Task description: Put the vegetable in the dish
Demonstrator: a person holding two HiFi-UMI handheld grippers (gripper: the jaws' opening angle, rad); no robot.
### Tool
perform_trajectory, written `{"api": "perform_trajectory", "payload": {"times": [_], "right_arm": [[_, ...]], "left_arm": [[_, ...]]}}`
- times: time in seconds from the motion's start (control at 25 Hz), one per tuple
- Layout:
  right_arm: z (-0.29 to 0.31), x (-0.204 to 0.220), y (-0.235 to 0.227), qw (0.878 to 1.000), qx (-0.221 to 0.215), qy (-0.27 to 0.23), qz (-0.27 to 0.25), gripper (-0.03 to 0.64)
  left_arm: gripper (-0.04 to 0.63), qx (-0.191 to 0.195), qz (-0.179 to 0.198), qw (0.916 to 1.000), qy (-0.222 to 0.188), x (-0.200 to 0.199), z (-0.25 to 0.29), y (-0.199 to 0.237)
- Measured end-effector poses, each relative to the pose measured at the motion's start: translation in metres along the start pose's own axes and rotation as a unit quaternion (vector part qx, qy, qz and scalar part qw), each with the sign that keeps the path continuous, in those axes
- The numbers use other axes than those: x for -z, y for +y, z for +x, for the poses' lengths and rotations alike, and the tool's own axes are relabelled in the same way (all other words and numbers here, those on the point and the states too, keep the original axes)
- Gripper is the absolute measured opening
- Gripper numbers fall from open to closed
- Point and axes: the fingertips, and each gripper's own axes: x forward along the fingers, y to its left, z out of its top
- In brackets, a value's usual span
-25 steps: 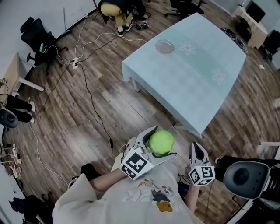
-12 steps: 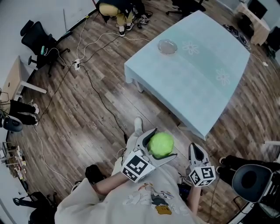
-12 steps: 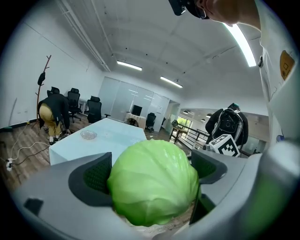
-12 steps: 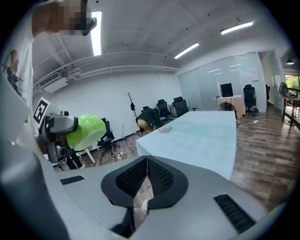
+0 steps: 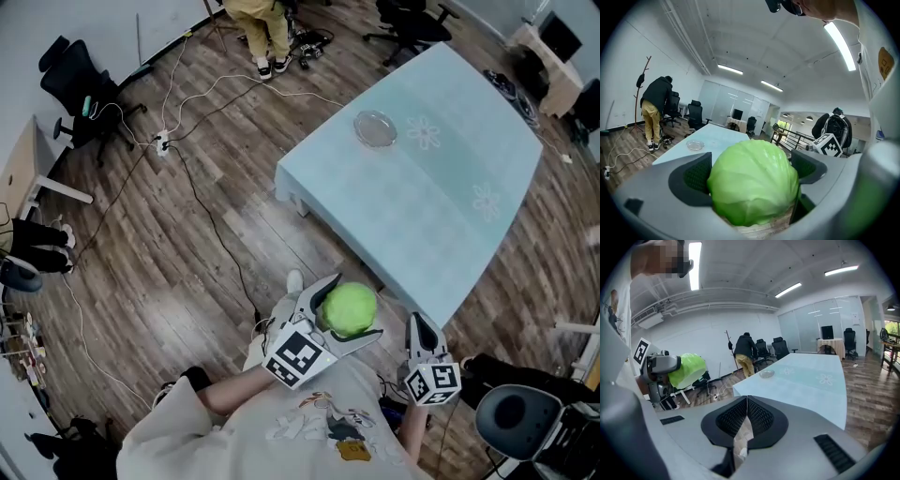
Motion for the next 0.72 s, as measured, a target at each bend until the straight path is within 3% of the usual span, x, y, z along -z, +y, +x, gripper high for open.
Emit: {"api": "perform_trajectory", "payload": {"times": [0.4, 0.72], "right_arm": [[0.109, -0.082, 0.055, 1.000, -0.006, -0.020, -0.021, 0.021], [0.166, -0.096, 0.080, 0.999, -0.014, 0.002, -0.036, 0.021]], "left_arm": [[0.537, 0.006, 0.016, 0.9999, 0.002, -0.043, -0.024, 0.117], [0.537, -0.008, 0.004, 0.9999, -0.005, -0.047, -0.036, 0.185]]}}
